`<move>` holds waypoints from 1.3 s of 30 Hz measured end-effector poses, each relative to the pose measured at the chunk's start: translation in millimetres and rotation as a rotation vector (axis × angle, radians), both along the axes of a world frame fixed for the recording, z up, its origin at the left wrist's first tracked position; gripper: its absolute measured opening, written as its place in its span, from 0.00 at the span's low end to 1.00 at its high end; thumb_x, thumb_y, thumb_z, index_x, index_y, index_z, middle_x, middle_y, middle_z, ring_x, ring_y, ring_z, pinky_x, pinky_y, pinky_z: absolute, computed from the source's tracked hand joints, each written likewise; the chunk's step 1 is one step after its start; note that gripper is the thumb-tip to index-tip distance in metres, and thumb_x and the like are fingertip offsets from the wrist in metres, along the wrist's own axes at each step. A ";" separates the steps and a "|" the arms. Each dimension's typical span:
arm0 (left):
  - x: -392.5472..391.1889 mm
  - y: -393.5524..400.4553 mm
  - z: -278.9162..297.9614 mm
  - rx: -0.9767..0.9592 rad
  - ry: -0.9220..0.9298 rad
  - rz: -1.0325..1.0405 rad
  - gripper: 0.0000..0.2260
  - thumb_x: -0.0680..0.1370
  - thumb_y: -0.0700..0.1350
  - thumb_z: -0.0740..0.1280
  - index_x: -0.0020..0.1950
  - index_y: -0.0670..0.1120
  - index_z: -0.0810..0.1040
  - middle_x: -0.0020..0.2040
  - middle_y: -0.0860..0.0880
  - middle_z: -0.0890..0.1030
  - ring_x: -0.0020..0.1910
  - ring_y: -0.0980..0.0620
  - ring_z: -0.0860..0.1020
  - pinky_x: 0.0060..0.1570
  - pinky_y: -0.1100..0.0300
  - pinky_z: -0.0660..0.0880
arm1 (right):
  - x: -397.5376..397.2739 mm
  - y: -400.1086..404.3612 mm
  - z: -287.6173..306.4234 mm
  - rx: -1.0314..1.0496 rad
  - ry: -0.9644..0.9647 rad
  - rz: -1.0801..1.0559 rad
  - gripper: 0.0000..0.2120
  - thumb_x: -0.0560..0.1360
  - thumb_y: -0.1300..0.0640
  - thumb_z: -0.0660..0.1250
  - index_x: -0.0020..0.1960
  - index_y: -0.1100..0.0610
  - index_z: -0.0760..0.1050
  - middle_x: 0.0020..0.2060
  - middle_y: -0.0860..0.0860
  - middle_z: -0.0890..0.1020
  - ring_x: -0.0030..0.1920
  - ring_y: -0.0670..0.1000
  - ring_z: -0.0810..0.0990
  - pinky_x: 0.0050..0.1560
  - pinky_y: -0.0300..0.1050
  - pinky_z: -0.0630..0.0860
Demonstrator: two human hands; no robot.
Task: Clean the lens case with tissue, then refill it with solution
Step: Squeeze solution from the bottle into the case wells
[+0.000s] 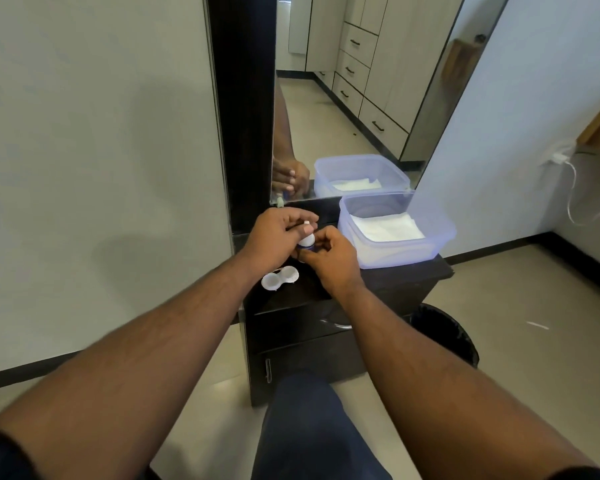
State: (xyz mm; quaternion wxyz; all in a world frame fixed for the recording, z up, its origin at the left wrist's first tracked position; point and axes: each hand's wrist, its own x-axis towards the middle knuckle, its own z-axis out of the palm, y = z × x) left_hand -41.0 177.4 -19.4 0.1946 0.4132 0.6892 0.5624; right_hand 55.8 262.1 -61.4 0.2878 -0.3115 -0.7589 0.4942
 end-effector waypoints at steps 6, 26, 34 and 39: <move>14.0 4.5 -1.8 0.040 0.168 0.210 0.08 0.73 0.42 0.73 0.52 0.45 0.84 0.43 0.52 0.84 0.42 0.61 0.81 0.45 0.66 0.79 | 3.4 -0.5 4.3 0.045 -0.034 0.001 0.11 0.70 0.58 0.74 0.42 0.50 0.71 0.37 0.44 0.78 0.37 0.41 0.77 0.37 0.29 0.71; 2.1 -4.4 -7.8 0.015 0.276 0.070 0.22 0.74 0.40 0.71 0.68 0.48 0.74 0.65 0.49 0.77 0.64 0.55 0.73 0.64 0.62 0.67 | 4.2 -1.1 7.0 0.033 -0.042 -0.004 0.13 0.69 0.55 0.76 0.41 0.51 0.70 0.36 0.44 0.79 0.36 0.40 0.76 0.34 0.29 0.68; -4.7 4.1 11.2 0.127 0.237 0.293 0.08 0.72 0.42 0.73 0.50 0.46 0.83 0.44 0.53 0.82 0.43 0.59 0.79 0.43 0.73 0.73 | 2.5 -0.4 3.3 0.002 -0.029 -0.026 0.17 0.65 0.53 0.79 0.38 0.49 0.69 0.35 0.43 0.78 0.35 0.41 0.74 0.37 0.36 0.70; -32.2 -12.9 -9.0 -0.197 0.342 0.296 0.09 0.73 0.39 0.73 0.52 0.45 0.82 0.47 0.50 0.82 0.46 0.52 0.79 0.46 0.58 0.77 | 1.4 -1.0 2.5 0.022 -0.039 -0.043 0.16 0.66 0.53 0.78 0.41 0.52 0.70 0.39 0.47 0.79 0.37 0.43 0.75 0.37 0.35 0.70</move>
